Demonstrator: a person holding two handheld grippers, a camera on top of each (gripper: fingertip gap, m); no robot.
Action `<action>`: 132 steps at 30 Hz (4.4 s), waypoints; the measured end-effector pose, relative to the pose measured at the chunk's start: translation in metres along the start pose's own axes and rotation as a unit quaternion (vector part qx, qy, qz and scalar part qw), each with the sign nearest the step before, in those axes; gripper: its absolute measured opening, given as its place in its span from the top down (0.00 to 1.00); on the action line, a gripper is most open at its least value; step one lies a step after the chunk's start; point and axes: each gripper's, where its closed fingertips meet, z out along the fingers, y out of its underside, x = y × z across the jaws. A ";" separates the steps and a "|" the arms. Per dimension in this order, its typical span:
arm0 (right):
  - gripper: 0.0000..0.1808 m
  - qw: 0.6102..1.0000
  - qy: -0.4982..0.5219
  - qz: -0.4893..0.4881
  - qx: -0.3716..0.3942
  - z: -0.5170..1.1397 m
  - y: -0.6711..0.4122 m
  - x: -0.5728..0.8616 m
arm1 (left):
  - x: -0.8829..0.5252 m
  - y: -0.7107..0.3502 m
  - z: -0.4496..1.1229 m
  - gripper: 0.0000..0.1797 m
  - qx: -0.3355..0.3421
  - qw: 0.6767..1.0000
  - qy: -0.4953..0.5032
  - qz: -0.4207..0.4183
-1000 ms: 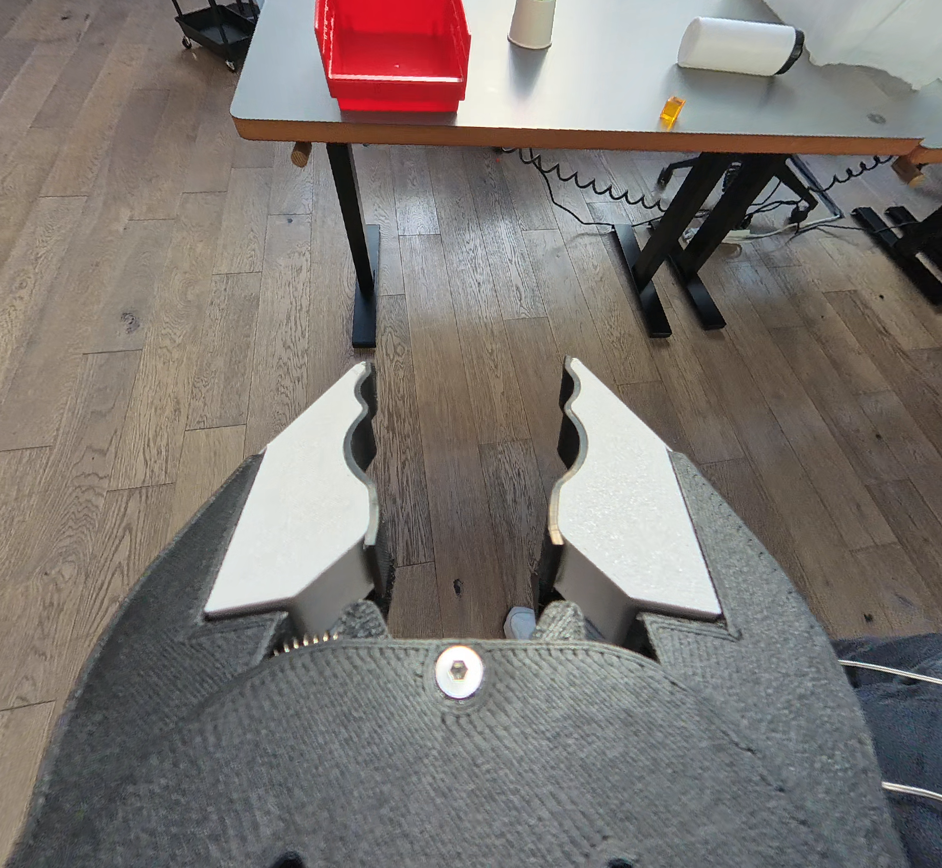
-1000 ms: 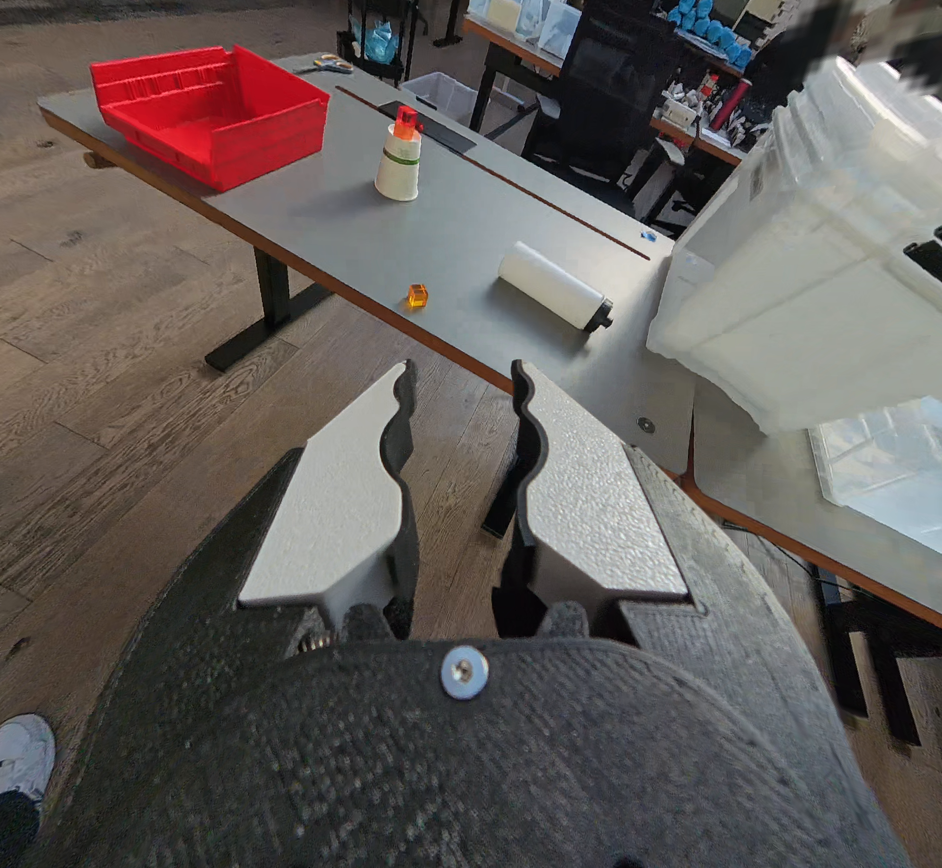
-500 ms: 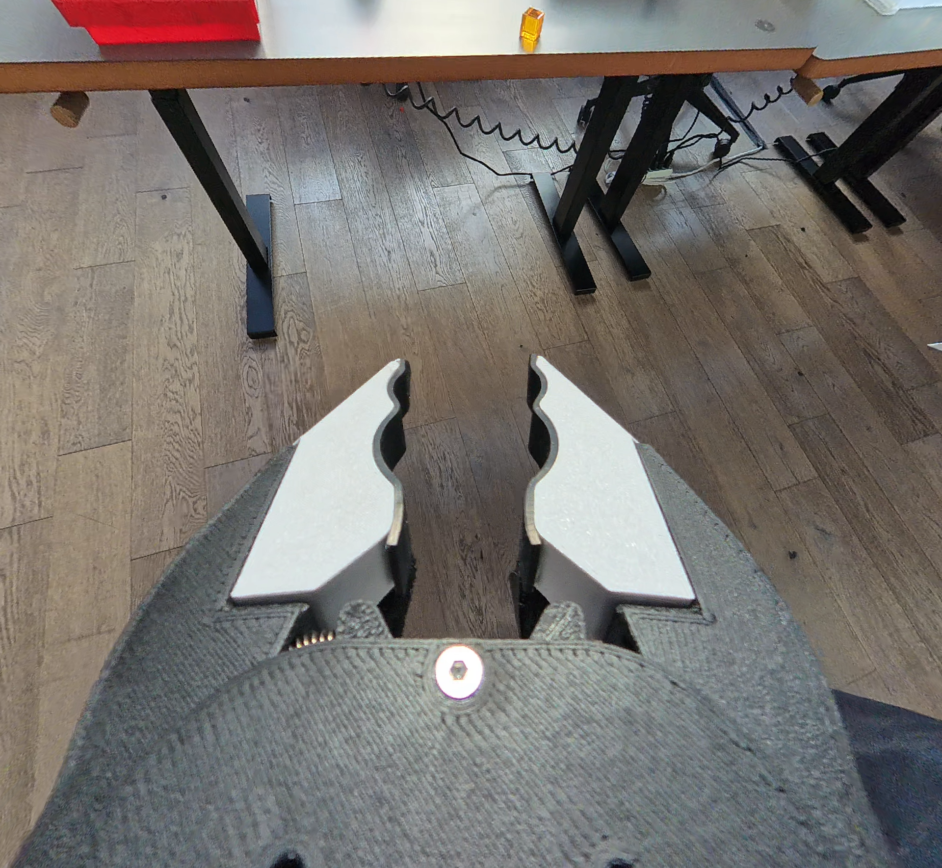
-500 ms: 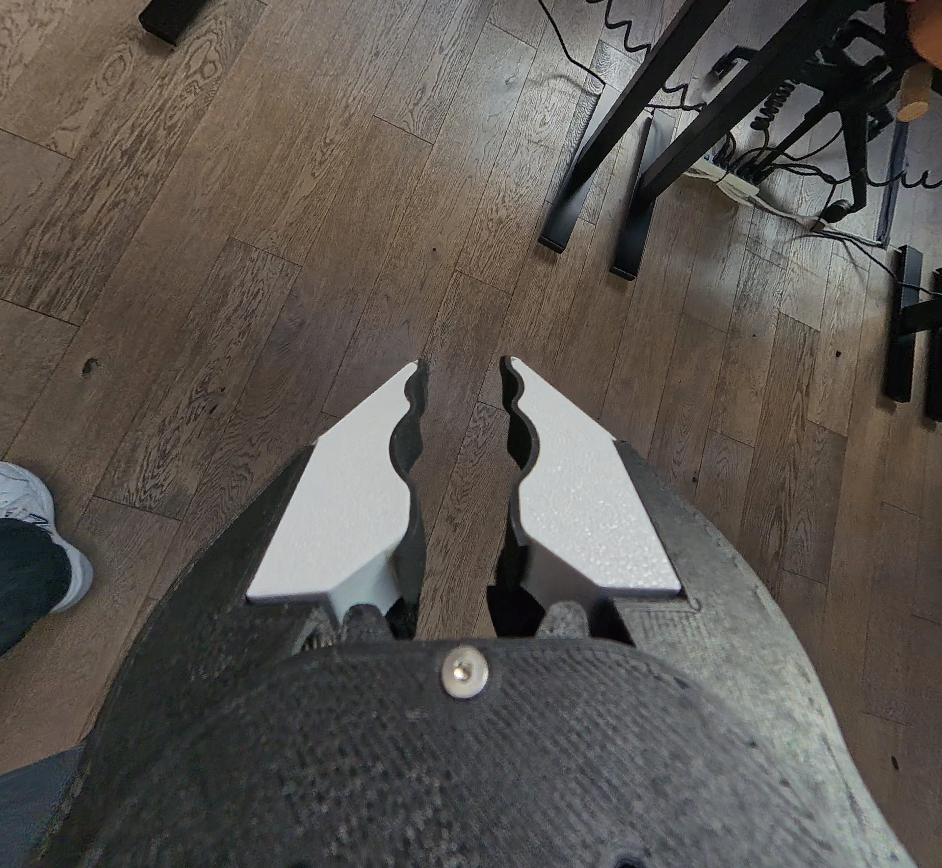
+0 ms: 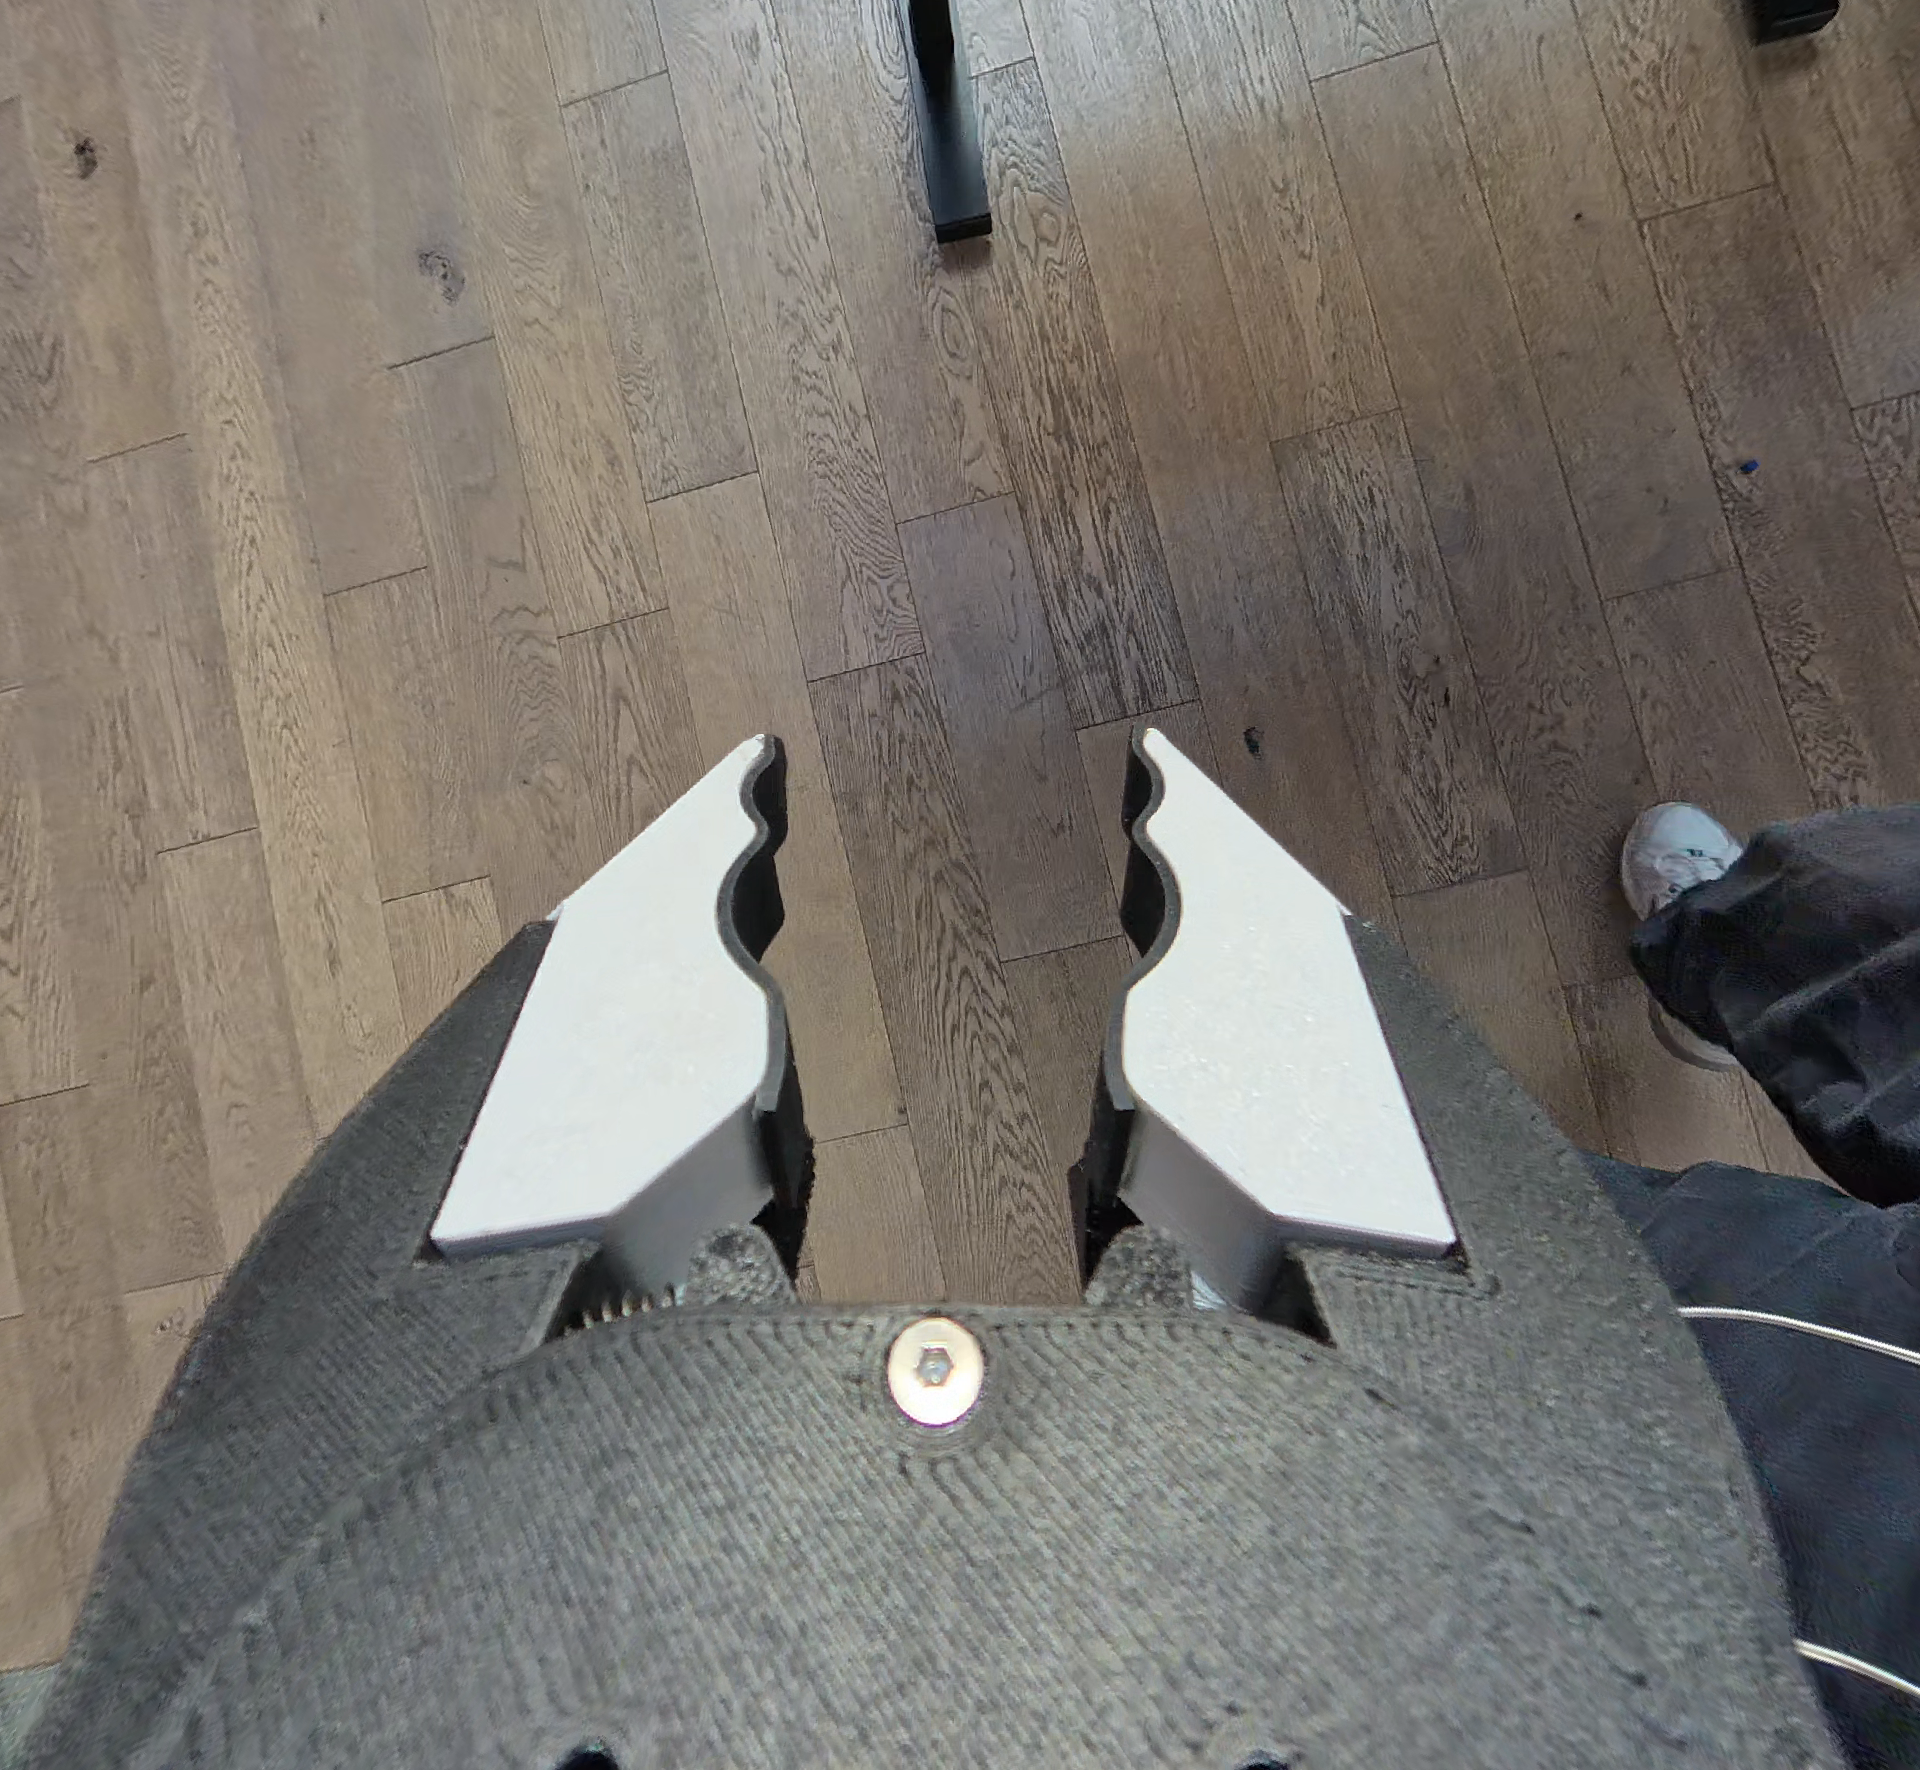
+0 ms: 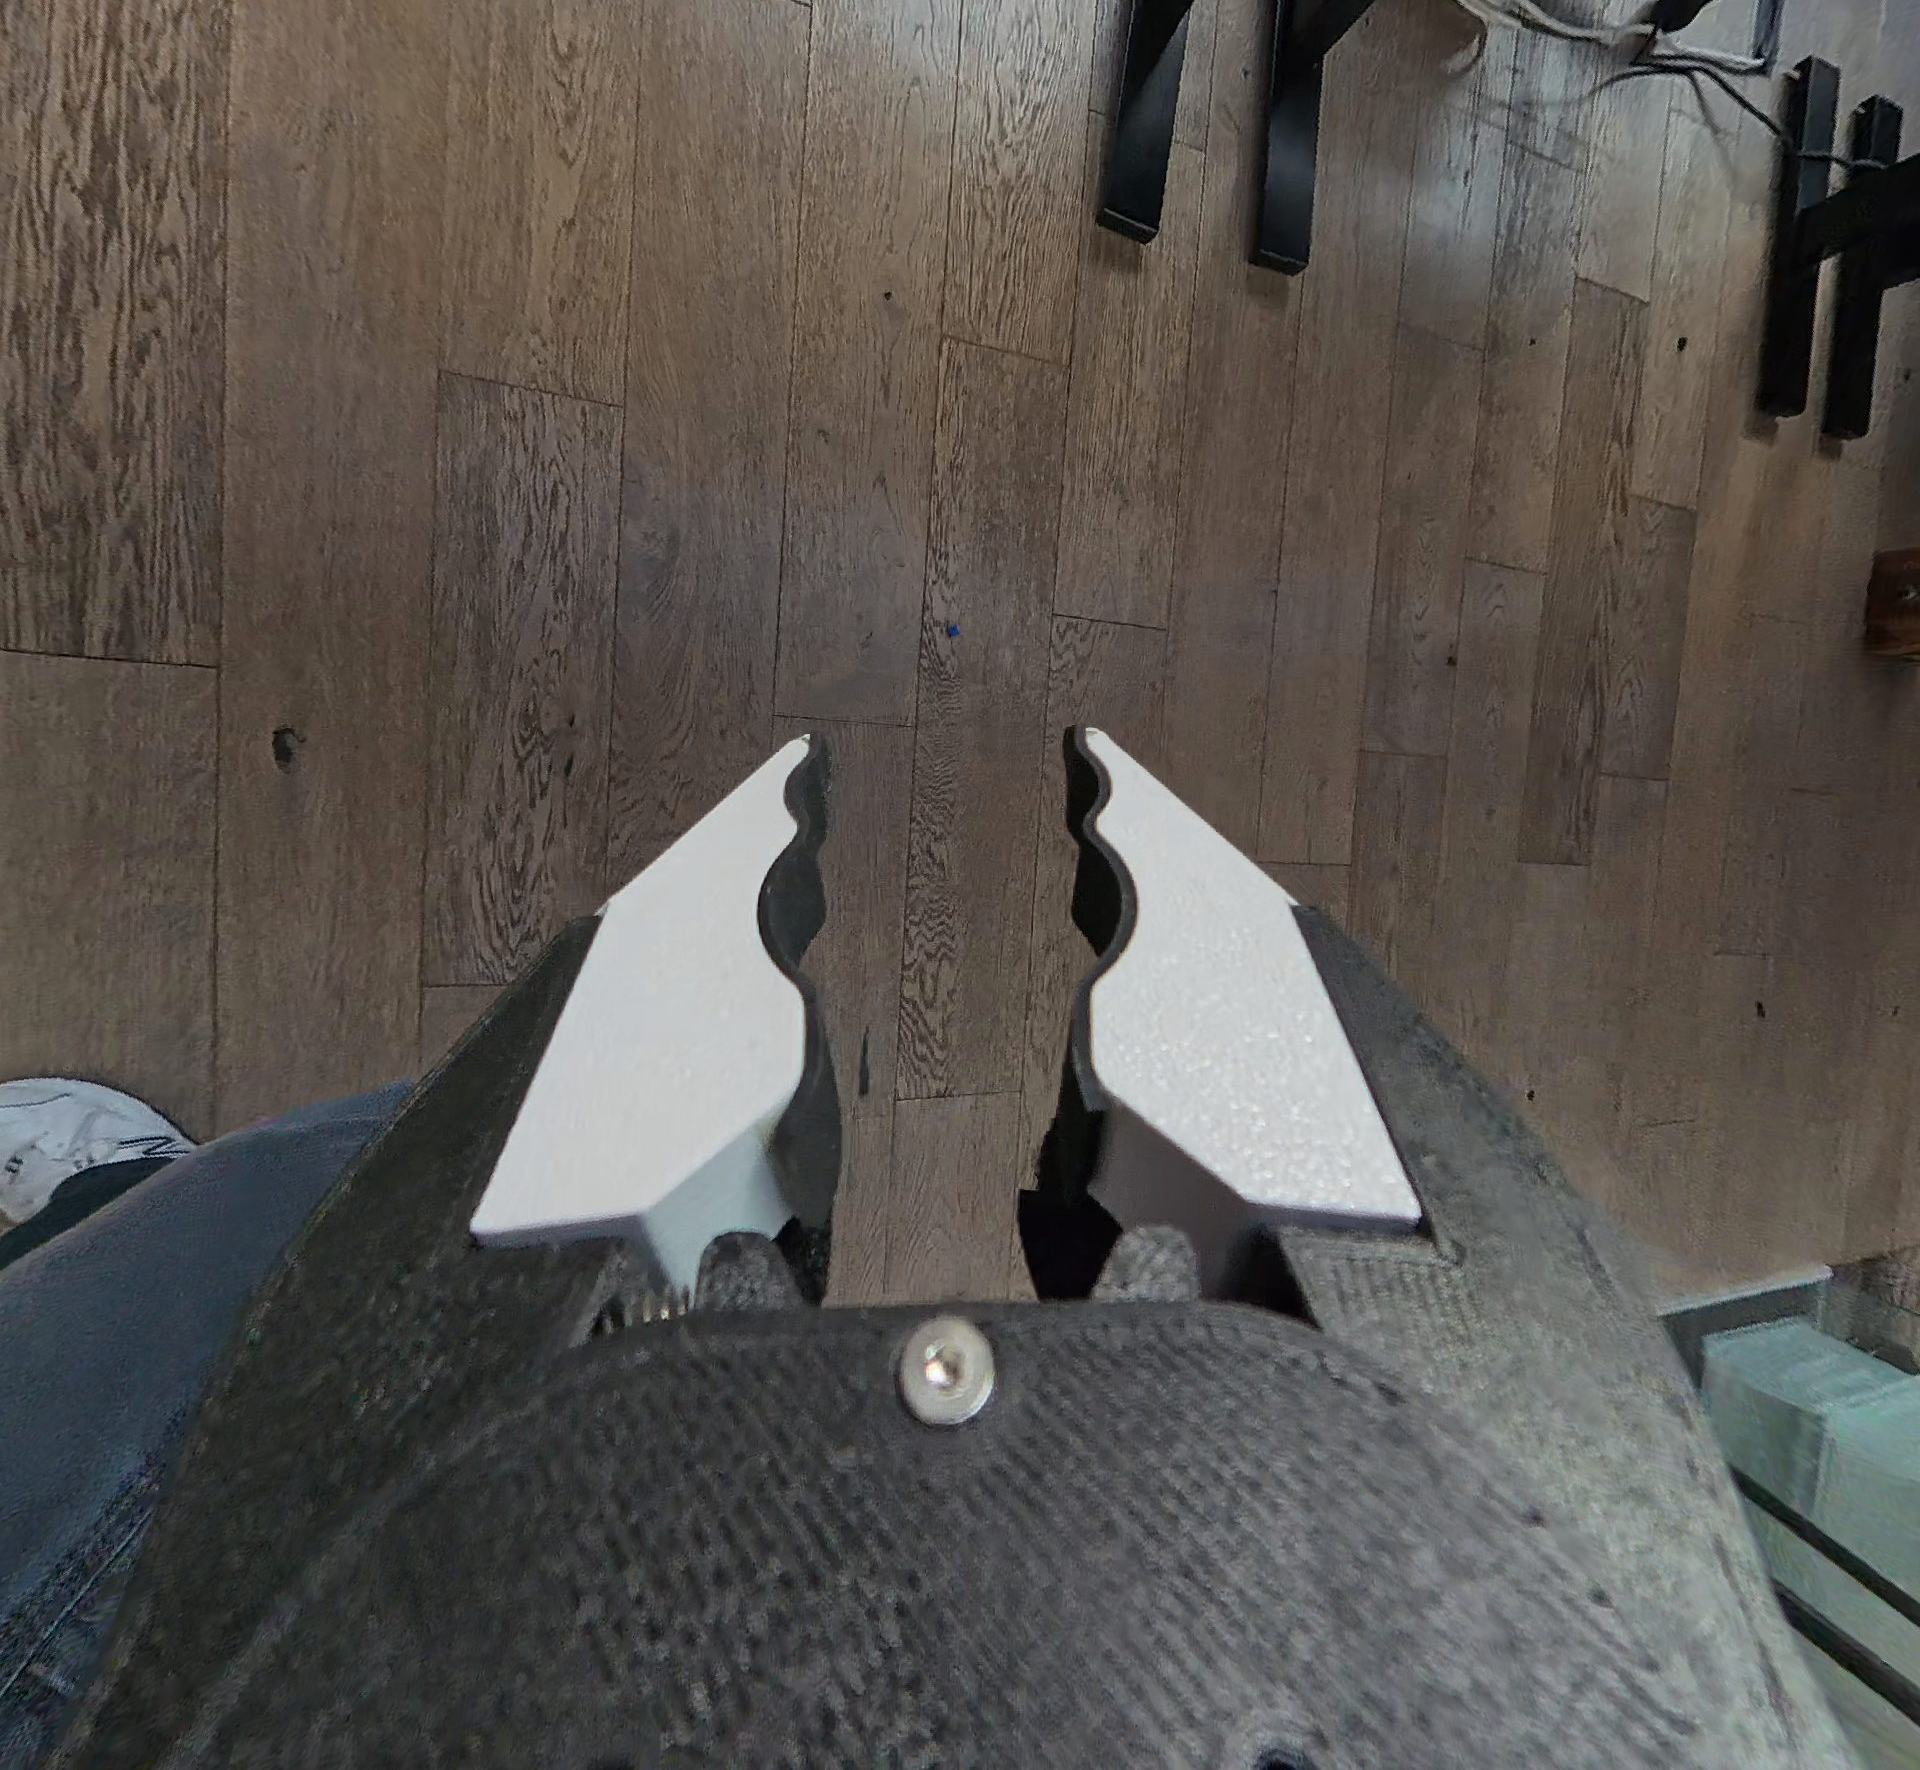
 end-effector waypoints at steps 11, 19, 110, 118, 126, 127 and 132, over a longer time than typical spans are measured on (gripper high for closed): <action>0.81 0.991 0.011 0.132 -0.013 0.043 0.060 -0.034 | -0.106 -0.094 0.079 0.67 0.085 0.996 0.020 0.010; 0.81 0.960 -0.077 0.268 0.021 0.111 0.083 -0.057 | -0.060 -0.217 0.095 0.65 0.193 0.979 0.058 0.027; 0.95 0.926 0.072 0.133 0.347 0.041 -1.127 -0.397 | -0.892 -0.841 0.382 0.68 0.217 0.968 0.030 0.125; 0.95 0.901 0.185 0.200 0.337 0.161 -1.212 -0.335 | -0.888 -1.084 0.552 0.73 0.275 0.947 0.093 0.137; 0.95 0.899 0.197 0.201 0.337 0.220 -1.398 -0.261 | -0.836 -1.280 0.716 0.69 0.246 0.931 0.164 0.212; 0.95 0.899 0.211 0.200 0.328 0.225 -1.409 -0.251 | -0.825 -1.306 0.736 0.69 0.248 0.926 0.180 0.221; 0.95 0.871 0.298 0.254 0.296 0.253 -1.429 -0.226 | -0.757 -1.425 0.860 0.68 0.243 0.879 0.255 0.322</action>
